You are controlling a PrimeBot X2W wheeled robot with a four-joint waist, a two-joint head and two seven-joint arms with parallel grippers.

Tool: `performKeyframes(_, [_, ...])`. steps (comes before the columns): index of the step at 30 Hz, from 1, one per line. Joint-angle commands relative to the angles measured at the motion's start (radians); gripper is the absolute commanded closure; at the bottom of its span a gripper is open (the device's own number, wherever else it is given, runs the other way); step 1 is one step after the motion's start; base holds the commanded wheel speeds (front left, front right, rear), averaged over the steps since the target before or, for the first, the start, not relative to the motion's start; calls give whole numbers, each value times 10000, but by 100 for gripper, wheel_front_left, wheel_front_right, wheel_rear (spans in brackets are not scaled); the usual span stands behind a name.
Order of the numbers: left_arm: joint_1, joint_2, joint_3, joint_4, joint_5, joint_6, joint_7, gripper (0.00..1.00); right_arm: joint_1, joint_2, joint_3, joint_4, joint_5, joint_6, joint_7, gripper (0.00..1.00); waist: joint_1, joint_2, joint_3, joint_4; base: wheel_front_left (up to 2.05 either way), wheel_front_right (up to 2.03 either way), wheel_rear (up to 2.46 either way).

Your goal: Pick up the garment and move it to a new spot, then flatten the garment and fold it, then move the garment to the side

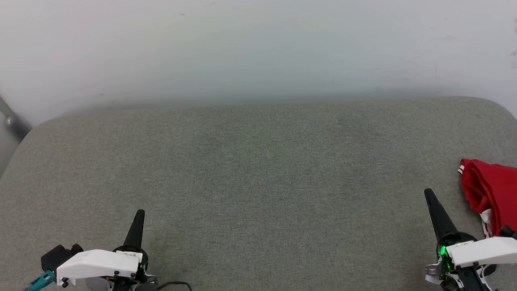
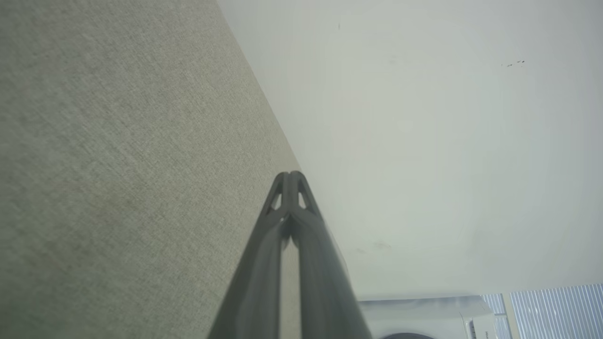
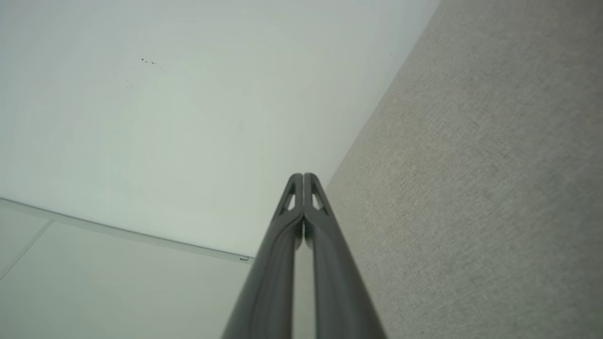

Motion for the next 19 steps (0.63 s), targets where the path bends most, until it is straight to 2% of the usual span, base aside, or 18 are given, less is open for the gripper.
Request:
performKeyframes(1, [-223,0,120,-30,-197,-95,62,100,-255,25,-38,2,249,-1,20,100,0,0,6,8,0,0,0])
performKeyframes(19, [-458,-297,465,111,-1370,-458,447,100,-489,116,-159,352,1638,-2,61,100,0,0,66,87,0,0,0])
